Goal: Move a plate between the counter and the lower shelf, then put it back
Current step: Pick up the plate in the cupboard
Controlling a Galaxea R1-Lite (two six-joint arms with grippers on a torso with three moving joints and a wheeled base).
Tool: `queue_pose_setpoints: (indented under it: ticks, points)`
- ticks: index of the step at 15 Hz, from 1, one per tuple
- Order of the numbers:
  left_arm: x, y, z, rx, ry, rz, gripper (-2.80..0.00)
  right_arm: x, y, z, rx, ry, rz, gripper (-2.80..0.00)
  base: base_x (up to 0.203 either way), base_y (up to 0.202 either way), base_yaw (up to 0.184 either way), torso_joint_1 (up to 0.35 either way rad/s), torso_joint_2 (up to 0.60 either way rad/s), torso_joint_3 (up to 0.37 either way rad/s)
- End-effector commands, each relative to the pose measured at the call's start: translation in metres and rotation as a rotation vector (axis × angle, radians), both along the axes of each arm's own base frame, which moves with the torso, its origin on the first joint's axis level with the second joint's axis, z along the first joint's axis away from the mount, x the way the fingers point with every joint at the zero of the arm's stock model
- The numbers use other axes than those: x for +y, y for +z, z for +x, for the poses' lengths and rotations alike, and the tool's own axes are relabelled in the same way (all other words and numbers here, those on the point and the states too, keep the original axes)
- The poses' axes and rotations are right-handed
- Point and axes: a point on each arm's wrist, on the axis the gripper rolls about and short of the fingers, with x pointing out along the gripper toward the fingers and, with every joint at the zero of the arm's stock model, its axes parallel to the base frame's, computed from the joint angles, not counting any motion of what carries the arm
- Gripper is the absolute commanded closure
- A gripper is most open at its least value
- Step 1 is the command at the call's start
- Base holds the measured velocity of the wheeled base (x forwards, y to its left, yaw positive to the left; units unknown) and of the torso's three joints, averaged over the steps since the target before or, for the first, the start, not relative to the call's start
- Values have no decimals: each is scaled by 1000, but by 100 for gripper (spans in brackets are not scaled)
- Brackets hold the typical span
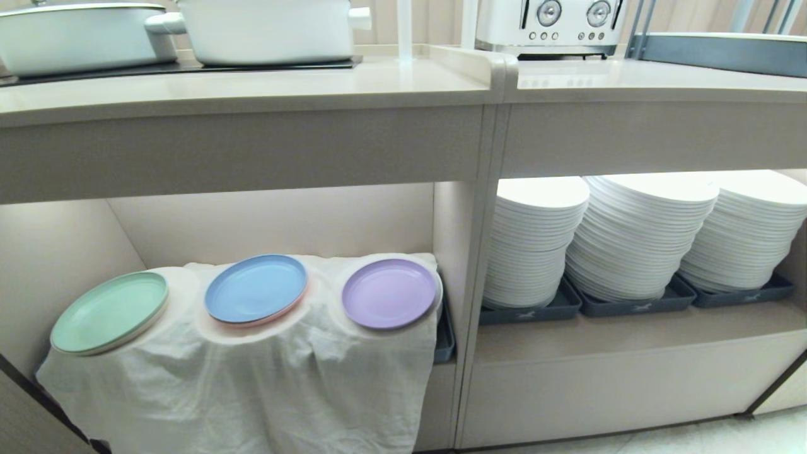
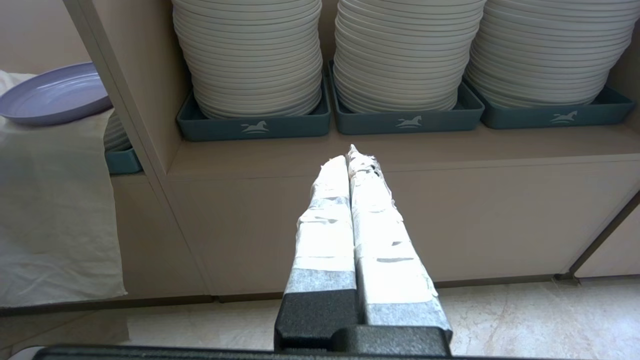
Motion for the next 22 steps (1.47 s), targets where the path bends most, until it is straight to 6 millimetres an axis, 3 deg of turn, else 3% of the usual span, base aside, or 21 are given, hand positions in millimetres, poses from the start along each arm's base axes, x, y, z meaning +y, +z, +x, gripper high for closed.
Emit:
queue_pose_setpoints:
  ticks: [1, 22]
  points:
    - [0, 0, 0, -1, 0, -1, 0, 0, 0, 0, 0, -1, 0, 0, 0, 0, 0, 0, 0, 0]
    - [0, 0, 0, -2, 0, -1, 0, 0, 0, 0, 0, -1, 0, 0, 0, 0, 0, 0, 0, 0]
